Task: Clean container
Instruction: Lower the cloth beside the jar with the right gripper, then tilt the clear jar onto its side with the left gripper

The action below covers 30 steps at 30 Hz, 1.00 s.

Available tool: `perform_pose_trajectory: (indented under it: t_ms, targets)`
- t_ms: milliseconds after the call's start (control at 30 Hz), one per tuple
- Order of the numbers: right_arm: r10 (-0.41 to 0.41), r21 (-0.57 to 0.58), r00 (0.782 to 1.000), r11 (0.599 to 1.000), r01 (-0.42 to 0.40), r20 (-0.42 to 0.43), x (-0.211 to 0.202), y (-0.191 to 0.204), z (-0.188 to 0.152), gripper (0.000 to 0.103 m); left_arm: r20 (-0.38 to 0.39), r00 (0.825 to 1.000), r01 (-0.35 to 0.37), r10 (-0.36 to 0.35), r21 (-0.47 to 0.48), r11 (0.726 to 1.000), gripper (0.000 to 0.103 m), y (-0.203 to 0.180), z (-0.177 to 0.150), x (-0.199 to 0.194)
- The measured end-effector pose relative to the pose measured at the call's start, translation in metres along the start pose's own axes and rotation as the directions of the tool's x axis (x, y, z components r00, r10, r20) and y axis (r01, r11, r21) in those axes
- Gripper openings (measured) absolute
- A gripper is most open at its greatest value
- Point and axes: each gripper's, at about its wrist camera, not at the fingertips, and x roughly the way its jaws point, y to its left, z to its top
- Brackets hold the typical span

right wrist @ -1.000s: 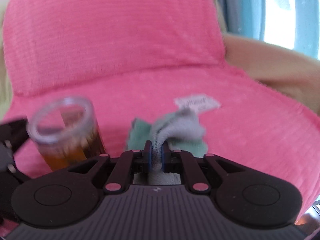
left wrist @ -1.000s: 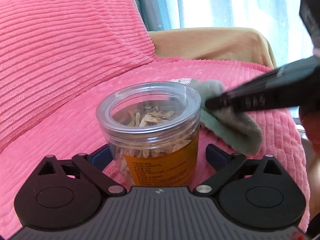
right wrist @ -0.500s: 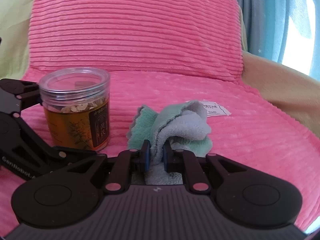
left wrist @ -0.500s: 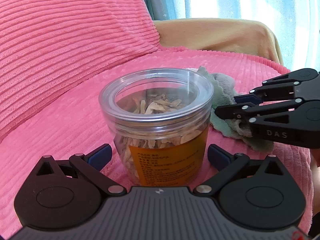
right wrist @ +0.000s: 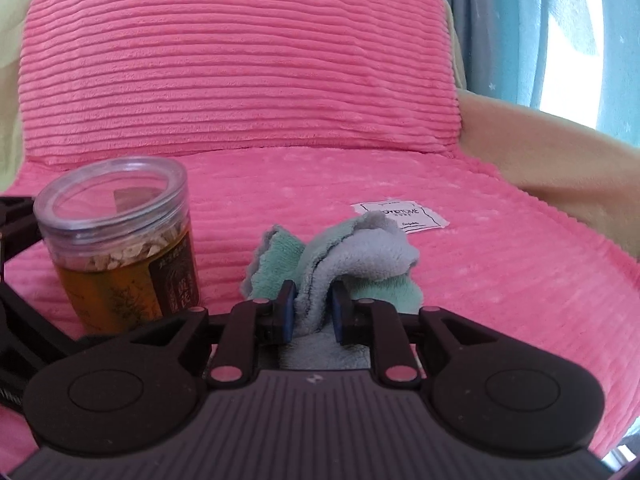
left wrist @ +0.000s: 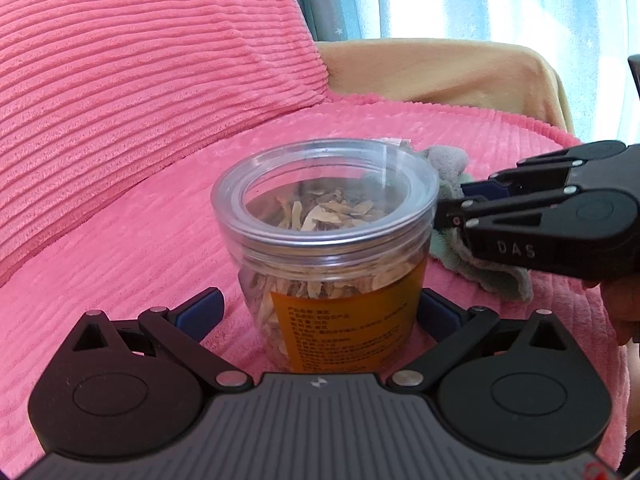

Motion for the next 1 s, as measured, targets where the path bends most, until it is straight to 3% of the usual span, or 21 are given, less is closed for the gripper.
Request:
perform_pose_trajectory:
  t_ms: [67, 167, 267, 567, 767, 867, 1000]
  targets:
    - [0.010, -0.006, 1.000, 1.000, -0.010, 0.001, -0.004, -0.002, -0.003, 0.015, 0.010, 1.000, 0.012, -0.012, 0.009, 1.000, 0.100, 0.000, 0.000, -0.003]
    - [0.015, -0.014, 1.000, 1.000, -0.016, -0.009, -0.006, -0.003, -0.002, 0.015, 0.020, 0.999, 0.026, -0.026, 0.026, 0.999, 0.088, -0.001, -0.001, -0.008]
    - [0.020, 0.001, 1.000, 1.000, -0.020, -0.016, -0.008, -0.005, 0.002, 0.013, 0.020, 0.999, 0.025, -0.026, 0.040, 0.999, 0.086, -0.003, -0.002, -0.012]
    - [0.073, 0.207, 0.997, 0.975, -0.076, 0.022, -0.029, -0.025, 0.016, 0.008, -0.134, 0.990, 0.062, -0.041, 0.151, 0.987, 0.086, 0.004, 0.018, -0.057]
    - [0.073, 0.296, 0.997, 0.952, -0.073, 0.011, -0.025, -0.037, 0.015, 0.008, -0.070, 0.997, 0.044, -0.033, 0.152, 0.987, 0.085, -0.008, 0.030, -0.049]
    - [0.091, 0.294, 0.995, 0.952, -0.079, -0.027, -0.015, -0.037, 0.012, 0.008, -0.063, 0.998, -0.002, 0.014, 0.193, 0.981, 0.085, -0.015, 0.028, -0.042]
    - [0.091, 0.237, 0.994, 0.969, -0.077, -0.051, -0.010, -0.030, 0.010, 0.010, -0.021, 1.000, -0.017, 0.021, 0.172, 0.985, 0.088, -0.011, 0.019, -0.044]
